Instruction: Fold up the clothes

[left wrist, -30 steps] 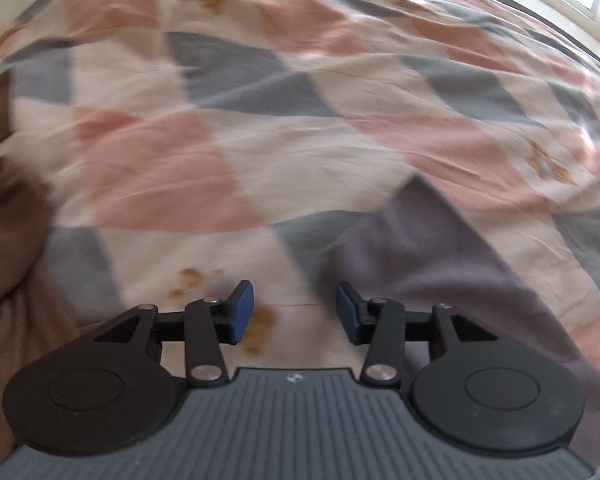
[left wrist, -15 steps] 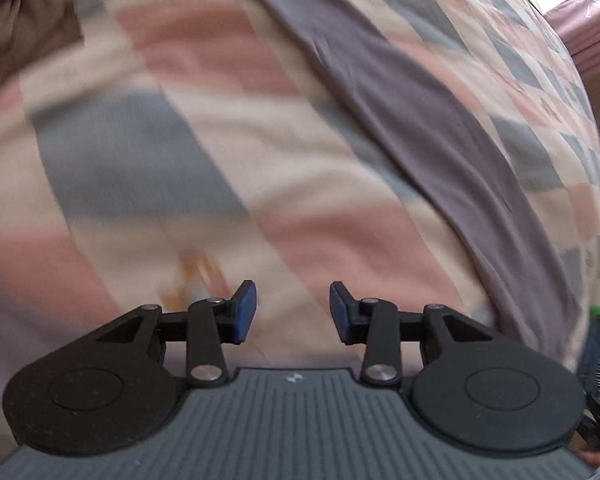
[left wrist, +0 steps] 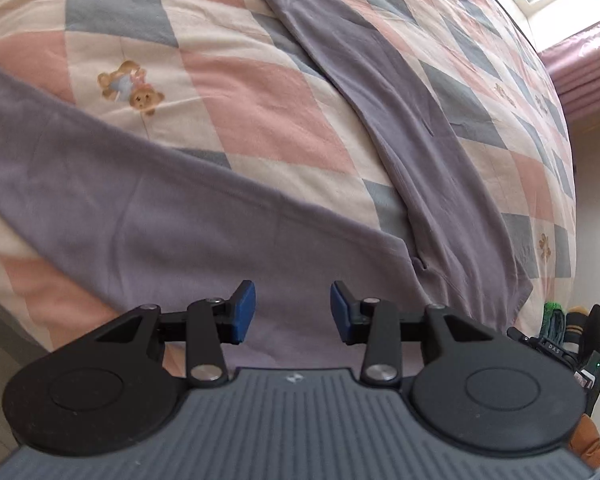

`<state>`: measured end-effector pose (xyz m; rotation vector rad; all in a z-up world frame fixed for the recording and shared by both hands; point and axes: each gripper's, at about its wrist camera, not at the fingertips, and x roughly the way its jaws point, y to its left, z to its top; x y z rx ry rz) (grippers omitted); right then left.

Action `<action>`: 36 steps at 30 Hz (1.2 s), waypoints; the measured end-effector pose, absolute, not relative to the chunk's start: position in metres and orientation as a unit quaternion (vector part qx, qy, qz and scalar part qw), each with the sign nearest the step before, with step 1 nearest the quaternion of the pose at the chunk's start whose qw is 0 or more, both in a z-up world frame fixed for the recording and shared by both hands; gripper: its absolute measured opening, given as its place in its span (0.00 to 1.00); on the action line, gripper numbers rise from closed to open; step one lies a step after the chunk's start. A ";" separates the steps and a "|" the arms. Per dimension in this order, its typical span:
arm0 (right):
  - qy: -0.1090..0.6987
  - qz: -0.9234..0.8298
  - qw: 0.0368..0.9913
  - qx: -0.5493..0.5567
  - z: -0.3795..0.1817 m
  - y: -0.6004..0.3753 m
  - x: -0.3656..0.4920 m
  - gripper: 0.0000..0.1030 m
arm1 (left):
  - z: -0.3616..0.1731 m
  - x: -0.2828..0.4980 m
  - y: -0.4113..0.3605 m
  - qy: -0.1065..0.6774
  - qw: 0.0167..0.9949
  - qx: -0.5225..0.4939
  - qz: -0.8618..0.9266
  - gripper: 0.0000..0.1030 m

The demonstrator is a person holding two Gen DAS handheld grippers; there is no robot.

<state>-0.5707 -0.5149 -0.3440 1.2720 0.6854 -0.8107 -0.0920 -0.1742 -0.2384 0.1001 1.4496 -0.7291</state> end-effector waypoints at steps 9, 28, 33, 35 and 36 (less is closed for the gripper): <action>0.260 -0.294 0.709 0.586 -0.346 -0.544 -0.579 0.19 | -0.224 -0.111 -0.171 0.631 0.717 0.037 -0.292 0.36; 0.272 -0.360 0.708 0.543 -0.351 -0.546 -0.590 0.01 | -0.239 -0.119 -0.204 0.646 0.695 0.079 -0.305 0.37; 0.290 -0.377 0.696 0.538 -0.356 -0.543 -0.581 0.04 | -0.240 -0.116 -0.205 0.645 0.694 0.081 -0.309 0.38; 0.280 -0.386 0.695 0.538 -0.352 -0.540 -0.582 0.13 | -0.238 -0.113 -0.203 0.644 0.696 0.077 -0.308 0.38; 0.275 -0.387 0.695 0.540 -0.348 -0.537 -0.585 0.16 | -0.238 -0.112 -0.202 0.644 0.697 0.073 -0.306 0.38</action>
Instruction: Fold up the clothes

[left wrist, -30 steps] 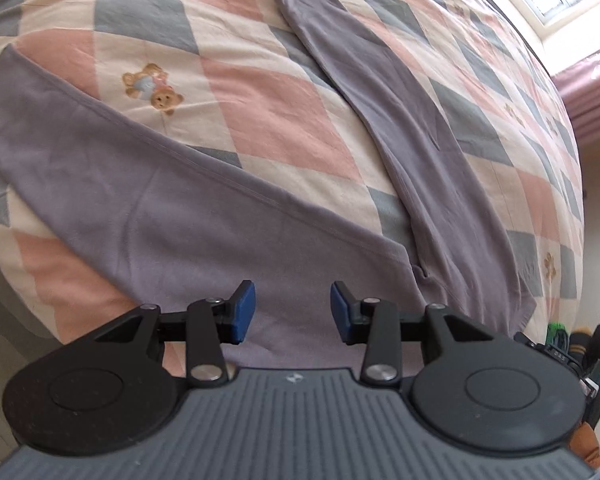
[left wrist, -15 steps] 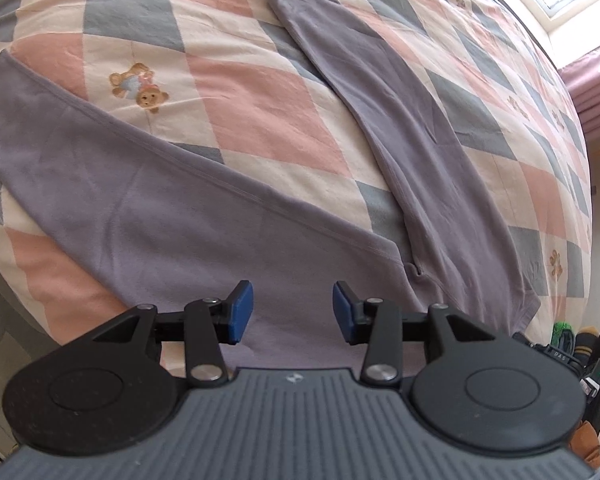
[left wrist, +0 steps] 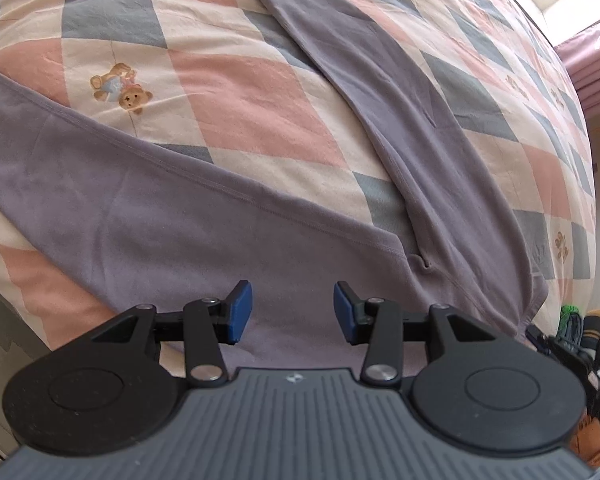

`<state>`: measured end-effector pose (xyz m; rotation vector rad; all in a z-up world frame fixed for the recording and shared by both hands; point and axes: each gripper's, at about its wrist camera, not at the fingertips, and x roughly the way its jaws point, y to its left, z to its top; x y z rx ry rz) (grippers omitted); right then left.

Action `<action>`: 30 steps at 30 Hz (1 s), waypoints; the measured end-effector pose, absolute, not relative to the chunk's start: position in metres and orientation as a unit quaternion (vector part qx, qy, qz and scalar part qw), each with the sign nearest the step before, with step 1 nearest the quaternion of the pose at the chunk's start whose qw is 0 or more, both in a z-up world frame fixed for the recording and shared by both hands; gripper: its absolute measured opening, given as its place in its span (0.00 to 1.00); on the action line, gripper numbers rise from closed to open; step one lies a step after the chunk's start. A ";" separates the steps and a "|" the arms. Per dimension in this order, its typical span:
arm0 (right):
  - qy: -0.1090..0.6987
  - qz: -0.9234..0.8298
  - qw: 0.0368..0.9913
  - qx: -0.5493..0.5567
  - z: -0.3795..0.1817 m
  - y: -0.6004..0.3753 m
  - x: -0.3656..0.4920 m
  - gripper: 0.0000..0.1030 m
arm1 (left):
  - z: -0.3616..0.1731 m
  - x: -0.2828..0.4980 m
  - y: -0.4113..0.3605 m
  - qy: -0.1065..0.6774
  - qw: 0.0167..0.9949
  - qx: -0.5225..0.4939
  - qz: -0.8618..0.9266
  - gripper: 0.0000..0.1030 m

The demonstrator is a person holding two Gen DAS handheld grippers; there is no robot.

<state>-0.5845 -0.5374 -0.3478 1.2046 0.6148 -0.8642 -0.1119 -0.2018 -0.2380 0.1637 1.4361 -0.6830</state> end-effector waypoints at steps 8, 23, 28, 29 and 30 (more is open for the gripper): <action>0.251 -0.341 0.687 0.590 -0.343 -0.509 -0.599 0.18 | -0.239 -0.105 -0.195 0.646 0.700 0.058 -0.298 0.38; 0.336 -0.429 0.682 0.487 -0.343 -0.495 -0.577 0.28 | -0.239 -0.110 -0.172 0.643 0.707 0.047 -0.292 0.39; 0.312 -0.483 0.707 0.411 -0.310 -0.473 -0.581 0.32 | -0.238 -0.112 -0.158 0.638 0.713 0.038 -0.288 0.40; 0.311 -0.465 0.724 0.403 -0.307 -0.467 -0.576 0.32 | -0.238 -0.112 -0.156 0.638 0.714 0.038 -0.287 0.40; 0.319 -0.443 0.738 0.397 -0.306 -0.462 -0.569 0.31 | -0.238 -0.113 -0.154 0.638 0.714 0.039 -0.287 0.40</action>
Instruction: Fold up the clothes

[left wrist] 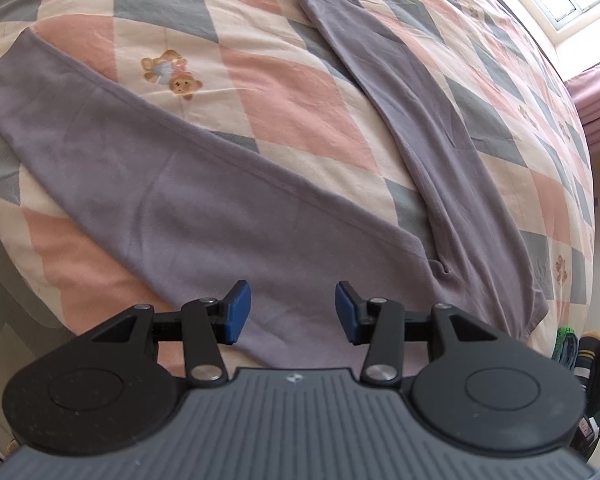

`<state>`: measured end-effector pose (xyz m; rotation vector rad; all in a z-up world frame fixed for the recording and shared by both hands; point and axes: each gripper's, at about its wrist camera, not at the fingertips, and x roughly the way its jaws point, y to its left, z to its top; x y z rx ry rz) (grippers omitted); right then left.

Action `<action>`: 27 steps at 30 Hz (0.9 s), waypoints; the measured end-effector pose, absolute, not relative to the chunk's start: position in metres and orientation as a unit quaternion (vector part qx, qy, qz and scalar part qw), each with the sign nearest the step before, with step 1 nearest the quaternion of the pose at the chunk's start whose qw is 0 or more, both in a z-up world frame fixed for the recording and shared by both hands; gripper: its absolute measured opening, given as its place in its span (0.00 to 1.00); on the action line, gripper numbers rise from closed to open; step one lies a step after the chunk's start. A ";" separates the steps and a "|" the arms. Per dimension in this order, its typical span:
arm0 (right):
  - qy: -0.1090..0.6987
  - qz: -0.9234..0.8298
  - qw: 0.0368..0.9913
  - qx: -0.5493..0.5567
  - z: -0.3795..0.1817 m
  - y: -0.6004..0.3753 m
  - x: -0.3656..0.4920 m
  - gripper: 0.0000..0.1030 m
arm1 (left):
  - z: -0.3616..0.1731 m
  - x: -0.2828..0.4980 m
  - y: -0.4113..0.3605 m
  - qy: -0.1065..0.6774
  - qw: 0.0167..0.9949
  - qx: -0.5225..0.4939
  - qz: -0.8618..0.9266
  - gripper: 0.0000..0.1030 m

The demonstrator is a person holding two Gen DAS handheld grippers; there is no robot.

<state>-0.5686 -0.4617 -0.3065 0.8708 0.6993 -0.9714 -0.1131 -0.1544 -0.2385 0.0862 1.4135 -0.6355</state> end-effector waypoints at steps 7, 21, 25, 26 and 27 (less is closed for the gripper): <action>0.409 -0.450 0.691 0.391 -0.343 -0.457 -0.550 0.26 | -0.227 -0.122 -0.134 0.634 0.722 0.072 -0.268 0.40; 0.429 -0.392 0.691 0.430 -0.250 -0.376 -0.511 0.73 | -0.178 -0.146 -0.154 0.529 0.737 0.272 -0.321 0.59; 0.437 -0.398 0.688 0.421 -0.229 -0.337 -0.490 0.80 | -0.169 -0.140 -0.153 0.502 0.726 0.316 -0.349 0.60; 0.437 -0.402 0.687 0.419 -0.224 -0.328 -0.485 0.81 | -0.167 -0.136 -0.151 0.496 0.722 0.325 -0.356 0.60; 0.434 -0.412 0.683 0.419 -0.219 -0.321 -0.481 0.82 | -0.164 -0.132 -0.148 0.492 0.718 0.332 -0.363 0.60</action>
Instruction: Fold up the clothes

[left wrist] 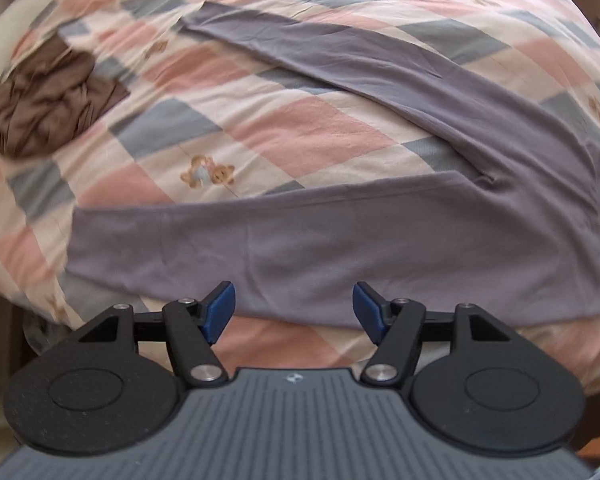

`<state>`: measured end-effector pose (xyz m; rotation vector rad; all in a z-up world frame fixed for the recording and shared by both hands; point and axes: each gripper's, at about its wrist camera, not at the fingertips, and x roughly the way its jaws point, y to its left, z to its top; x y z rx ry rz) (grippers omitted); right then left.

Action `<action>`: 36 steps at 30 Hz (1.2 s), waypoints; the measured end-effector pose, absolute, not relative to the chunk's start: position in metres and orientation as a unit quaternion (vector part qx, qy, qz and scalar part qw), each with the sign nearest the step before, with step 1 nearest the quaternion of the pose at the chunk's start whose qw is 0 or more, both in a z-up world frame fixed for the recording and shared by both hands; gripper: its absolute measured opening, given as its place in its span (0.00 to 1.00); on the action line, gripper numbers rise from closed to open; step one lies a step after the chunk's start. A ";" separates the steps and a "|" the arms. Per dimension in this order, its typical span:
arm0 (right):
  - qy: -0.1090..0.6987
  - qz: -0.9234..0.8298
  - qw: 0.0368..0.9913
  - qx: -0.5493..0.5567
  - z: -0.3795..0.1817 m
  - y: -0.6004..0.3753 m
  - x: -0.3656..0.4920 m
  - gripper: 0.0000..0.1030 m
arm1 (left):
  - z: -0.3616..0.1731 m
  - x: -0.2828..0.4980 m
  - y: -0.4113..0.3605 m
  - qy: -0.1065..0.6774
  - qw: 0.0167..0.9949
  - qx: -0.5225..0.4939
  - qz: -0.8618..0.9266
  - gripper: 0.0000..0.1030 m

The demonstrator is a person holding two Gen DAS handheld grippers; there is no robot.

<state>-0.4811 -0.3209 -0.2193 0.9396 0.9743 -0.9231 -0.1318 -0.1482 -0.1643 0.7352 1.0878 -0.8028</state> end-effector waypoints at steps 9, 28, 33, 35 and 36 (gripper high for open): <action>0.395 -0.476 0.643 0.451 -0.194 -0.257 -0.435 0.86 | -0.155 -0.083 -0.115 0.468 0.681 0.368 -0.426 0.64; 0.374 -0.545 0.579 0.477 -0.169 -0.139 -0.381 0.92 | -0.139 -0.015 -0.053 0.448 0.639 0.396 -0.484 0.67; 0.384 -0.529 0.590 0.474 -0.173 -0.138 -0.357 0.92 | -0.136 0.006 -0.033 0.455 0.654 0.388 -0.464 0.67; 0.388 -0.523 0.596 0.470 -0.175 -0.139 -0.347 0.92 | -0.135 0.014 -0.026 0.459 0.658 0.384 -0.457 0.67; 0.390 -0.520 0.599 0.468 -0.174 -0.140 -0.343 0.92 | -0.135 0.018 -0.023 0.461 0.660 0.382 -0.453 0.67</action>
